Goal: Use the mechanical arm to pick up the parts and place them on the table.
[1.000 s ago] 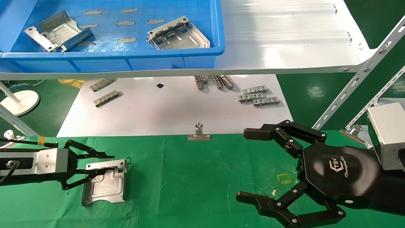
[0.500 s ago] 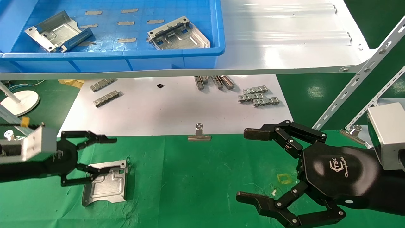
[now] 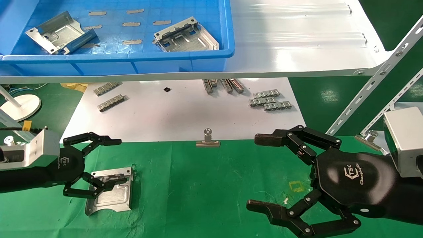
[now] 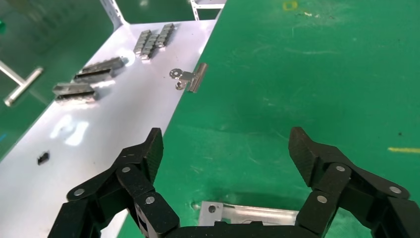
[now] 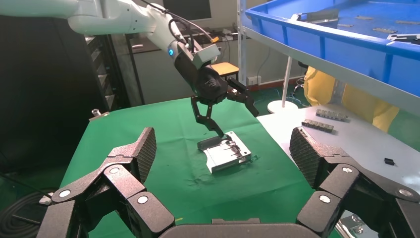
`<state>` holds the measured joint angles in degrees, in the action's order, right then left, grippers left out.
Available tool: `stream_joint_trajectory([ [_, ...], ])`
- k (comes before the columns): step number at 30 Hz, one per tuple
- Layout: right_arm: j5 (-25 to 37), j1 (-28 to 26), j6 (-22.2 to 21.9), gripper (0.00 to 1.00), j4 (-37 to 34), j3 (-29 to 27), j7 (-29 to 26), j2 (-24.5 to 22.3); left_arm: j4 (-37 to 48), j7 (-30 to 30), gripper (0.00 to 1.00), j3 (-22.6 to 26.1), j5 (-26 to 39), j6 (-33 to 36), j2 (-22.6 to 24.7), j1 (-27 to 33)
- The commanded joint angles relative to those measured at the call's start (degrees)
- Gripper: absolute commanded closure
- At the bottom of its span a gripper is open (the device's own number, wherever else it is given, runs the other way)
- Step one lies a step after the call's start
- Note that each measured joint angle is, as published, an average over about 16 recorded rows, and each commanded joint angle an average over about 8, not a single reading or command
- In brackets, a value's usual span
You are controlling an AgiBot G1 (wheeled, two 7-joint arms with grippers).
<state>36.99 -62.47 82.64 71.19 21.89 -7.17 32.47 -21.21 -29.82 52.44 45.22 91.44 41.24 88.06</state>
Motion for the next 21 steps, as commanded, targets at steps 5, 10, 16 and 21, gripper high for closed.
stream_joint_trajectory([
  [5, 0.0, 0.0, 0.0, 0.00, 0.0, 0.0, 0.0, 0.0, -3.8, 2.9, 0.00, -2.6, -0.2, -0.4, -0.5, -1.9],
  [10, 0.0, 0.0, 0.0, 0.00, 0.0, 0.0, 0.0, 0.0, -8.3, 6.4, 0.00, -5.8, -0.5, -0.9, -1.0, -4.2],
  [16, 0.0, 0.0, 0.0, 0.00, 0.0, 0.0, 0.0, 0.0, -13.7, 10.6, 0.00, -9.6, -0.8, -1.5, -1.6, -6.9],
  [21, 0.0, 0.0, 0.0, 0.00, 0.0, 0.0, 0.0, 0.0, -18.3, 14.1, 0.00, -12.8, -1.1, -2.0, -2.2, -9.2],
])
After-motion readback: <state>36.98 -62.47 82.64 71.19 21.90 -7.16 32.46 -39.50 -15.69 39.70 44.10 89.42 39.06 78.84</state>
